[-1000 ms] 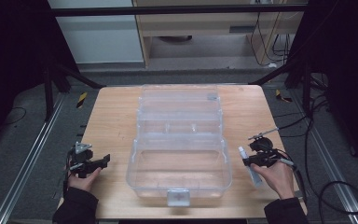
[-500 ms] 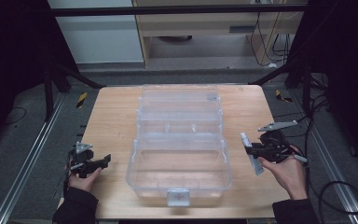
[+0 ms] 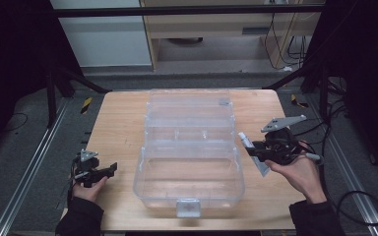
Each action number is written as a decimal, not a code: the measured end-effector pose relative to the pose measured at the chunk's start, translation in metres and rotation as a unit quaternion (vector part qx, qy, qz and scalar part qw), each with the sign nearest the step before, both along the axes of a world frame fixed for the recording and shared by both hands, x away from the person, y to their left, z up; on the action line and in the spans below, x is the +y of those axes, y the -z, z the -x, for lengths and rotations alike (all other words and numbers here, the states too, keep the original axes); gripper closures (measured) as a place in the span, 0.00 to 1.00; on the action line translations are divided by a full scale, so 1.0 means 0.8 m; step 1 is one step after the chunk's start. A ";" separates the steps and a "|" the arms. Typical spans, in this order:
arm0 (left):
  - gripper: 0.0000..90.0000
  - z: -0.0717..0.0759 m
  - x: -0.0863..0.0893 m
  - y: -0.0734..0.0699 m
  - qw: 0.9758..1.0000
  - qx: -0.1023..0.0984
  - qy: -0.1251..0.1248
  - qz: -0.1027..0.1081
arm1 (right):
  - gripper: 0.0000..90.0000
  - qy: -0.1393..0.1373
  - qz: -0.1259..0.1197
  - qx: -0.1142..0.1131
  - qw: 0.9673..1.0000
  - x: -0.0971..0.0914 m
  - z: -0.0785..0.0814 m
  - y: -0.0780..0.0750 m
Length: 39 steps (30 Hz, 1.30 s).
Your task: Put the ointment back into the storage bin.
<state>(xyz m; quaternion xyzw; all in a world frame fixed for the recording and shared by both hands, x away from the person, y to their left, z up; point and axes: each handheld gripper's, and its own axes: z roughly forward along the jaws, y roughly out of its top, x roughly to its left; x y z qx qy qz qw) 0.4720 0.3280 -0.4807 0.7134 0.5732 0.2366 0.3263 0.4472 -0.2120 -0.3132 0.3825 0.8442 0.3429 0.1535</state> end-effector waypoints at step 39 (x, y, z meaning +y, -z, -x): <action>0.27 -0.001 0.000 0.000 1.000 0.001 0.000 -0.001 | 0.78 -0.254 0.121 0.058 0.958 0.134 -0.038 0.045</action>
